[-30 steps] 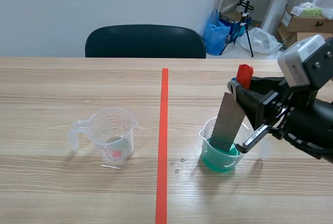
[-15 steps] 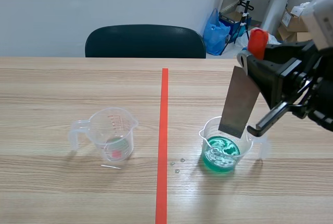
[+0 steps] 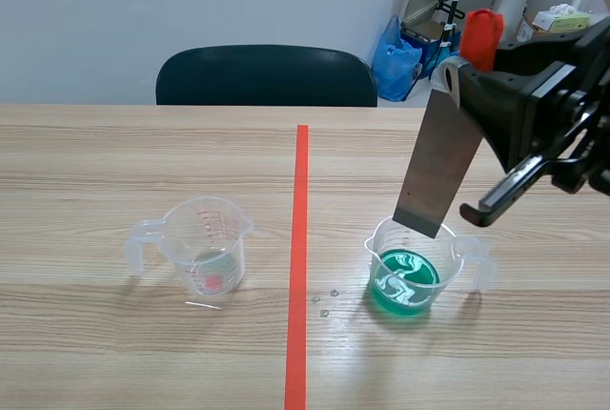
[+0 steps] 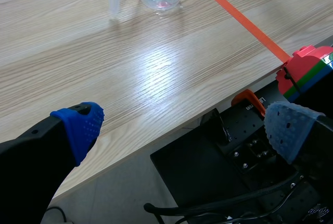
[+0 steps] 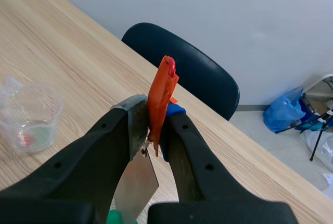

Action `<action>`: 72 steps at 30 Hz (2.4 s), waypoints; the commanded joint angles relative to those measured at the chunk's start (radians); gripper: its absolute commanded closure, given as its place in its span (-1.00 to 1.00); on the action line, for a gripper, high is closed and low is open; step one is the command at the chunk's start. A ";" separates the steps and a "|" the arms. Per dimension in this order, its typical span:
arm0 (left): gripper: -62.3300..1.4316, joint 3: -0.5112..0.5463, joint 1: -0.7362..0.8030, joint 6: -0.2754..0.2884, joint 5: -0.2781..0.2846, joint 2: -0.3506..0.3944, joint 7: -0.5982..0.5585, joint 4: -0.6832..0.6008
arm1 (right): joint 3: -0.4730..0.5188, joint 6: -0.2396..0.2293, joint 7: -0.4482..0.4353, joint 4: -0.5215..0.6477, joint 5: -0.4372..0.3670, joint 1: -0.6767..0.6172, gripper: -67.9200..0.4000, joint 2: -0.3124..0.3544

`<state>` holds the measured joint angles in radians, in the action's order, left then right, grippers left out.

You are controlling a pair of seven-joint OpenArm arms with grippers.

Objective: Do the redox reaction experiment

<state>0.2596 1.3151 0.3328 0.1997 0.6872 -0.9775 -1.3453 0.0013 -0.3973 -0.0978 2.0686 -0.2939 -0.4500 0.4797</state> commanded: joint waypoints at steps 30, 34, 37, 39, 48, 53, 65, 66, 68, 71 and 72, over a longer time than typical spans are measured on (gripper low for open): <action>-1.00 0.000 0.002 0.002 0.002 -0.005 -0.017 -0.009 | 0.047 0.008 0.078 0.111 -0.058 0.001 0.93 0.016; -1.00 0.000 0.002 0.002 0.002 -0.005 -0.017 -0.009 | 0.047 0.008 0.078 0.111 -0.058 0.001 0.93 0.016; -1.00 0.000 0.002 0.002 0.002 -0.005 -0.017 -0.009 | 0.047 0.008 0.079 0.111 -0.058 0.001 0.93 0.016; -1.00 0.000 0.002 0.002 0.002 -0.005 -0.018 -0.009 | 0.047 0.008 0.082 0.111 -0.058 0.001 0.93 0.016; -1.00 0.000 0.002 0.002 0.002 -0.005 -0.017 -0.009 | 0.047 0.008 0.082 0.111 -0.058 0.001 0.93 0.016; -1.00 0.000 0.002 0.002 0.002 -0.005 -0.017 -0.009 | 0.046 0.007 0.081 0.111 -0.058 0.001 0.93 0.016; -1.00 0.000 0.002 0.002 0.002 -0.005 -0.018 -0.009 | 0.046 0.007 0.081 0.111 -0.058 0.001 0.93 0.016; -1.00 0.000 0.002 0.002 0.002 -0.005 -0.018 -0.009 | 0.046 0.007 0.081 0.111 -0.058 0.001 0.93 0.016; -1.00 0.000 0.002 0.002 0.002 -0.005 -0.018 -0.009 | 0.046 0.007 0.081 0.111 -0.058 0.001 0.93 0.016; -1.00 0.000 0.002 0.002 0.002 -0.005 -0.018 -0.009 | 0.046 0.007 0.081 0.111 -0.058 0.001 0.93 0.016; -1.00 0.000 0.002 0.002 0.002 -0.005 -0.018 -0.009 | 0.046 0.007 0.081 0.111 -0.058 0.001 0.93 0.016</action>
<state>0.2596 1.3151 0.3328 0.1997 0.6872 -0.9775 -1.3453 0.0402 -0.3973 -0.0013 2.1593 -0.3447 -0.4500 0.4797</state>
